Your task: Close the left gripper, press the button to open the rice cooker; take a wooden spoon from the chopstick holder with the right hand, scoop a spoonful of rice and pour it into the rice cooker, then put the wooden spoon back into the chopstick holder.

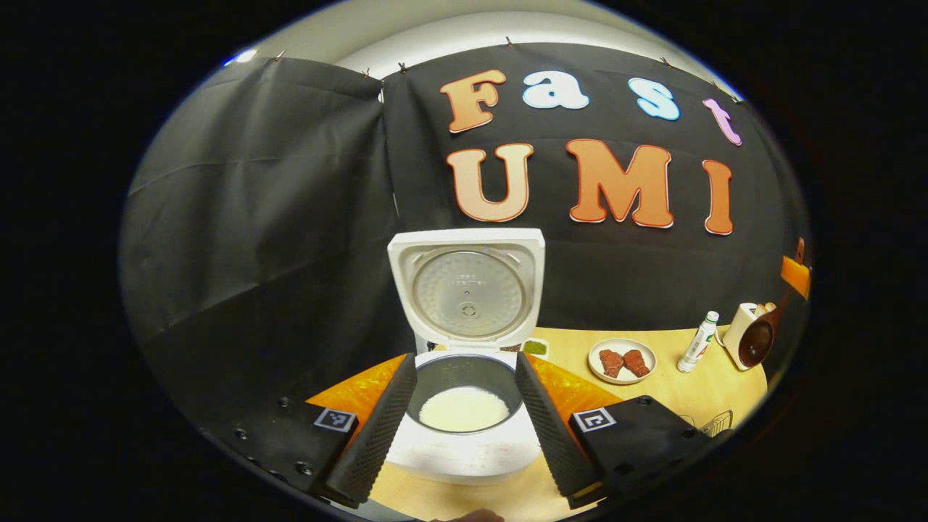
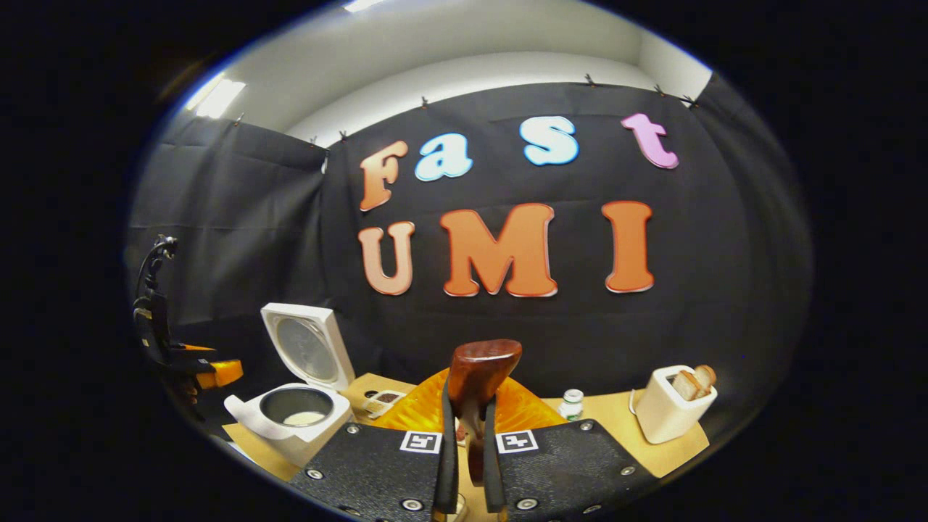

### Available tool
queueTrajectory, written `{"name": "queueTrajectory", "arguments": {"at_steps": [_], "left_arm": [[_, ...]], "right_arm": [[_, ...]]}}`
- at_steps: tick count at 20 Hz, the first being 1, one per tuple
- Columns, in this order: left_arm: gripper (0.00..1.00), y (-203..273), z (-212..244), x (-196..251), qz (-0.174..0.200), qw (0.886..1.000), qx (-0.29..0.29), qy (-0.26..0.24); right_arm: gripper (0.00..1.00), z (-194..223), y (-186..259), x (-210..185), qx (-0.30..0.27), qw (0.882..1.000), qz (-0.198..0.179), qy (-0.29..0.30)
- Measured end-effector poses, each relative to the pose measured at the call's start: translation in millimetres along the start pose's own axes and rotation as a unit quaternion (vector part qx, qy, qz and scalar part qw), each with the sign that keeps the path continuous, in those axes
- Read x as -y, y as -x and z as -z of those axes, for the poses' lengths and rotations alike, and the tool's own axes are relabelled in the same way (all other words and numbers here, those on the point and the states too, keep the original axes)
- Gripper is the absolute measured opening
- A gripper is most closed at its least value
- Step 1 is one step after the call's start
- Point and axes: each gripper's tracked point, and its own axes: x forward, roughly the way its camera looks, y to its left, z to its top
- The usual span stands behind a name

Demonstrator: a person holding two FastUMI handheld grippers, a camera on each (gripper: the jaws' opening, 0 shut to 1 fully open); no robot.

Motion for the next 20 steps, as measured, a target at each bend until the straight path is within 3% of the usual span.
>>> {"name": "queueTrajectory", "arguments": {"at_steps": [5,10,15,20], "left_arm": [[0.93,0,-5,33,0.029,0.999,0.003,-0.019],[0.93,6,-6,48,0.037,0.999,0.005,-0.025],[0.94,11,-6,38,0.016,0.999,0.004,-0.031],[0.93,12,-1,25,-0.005,1.000,-0.009,-0.028]], "right_arm": [[0.13,61,31,60,-0.068,0.995,0.065,-0.023],[0.14,130,46,63,-0.115,0.987,0.058,-0.095],[0.16,193,48,76,-0.151,0.971,0.079,-0.170],[0.16,223,46,94,-0.152,0.954,0.107,-0.236]]}}
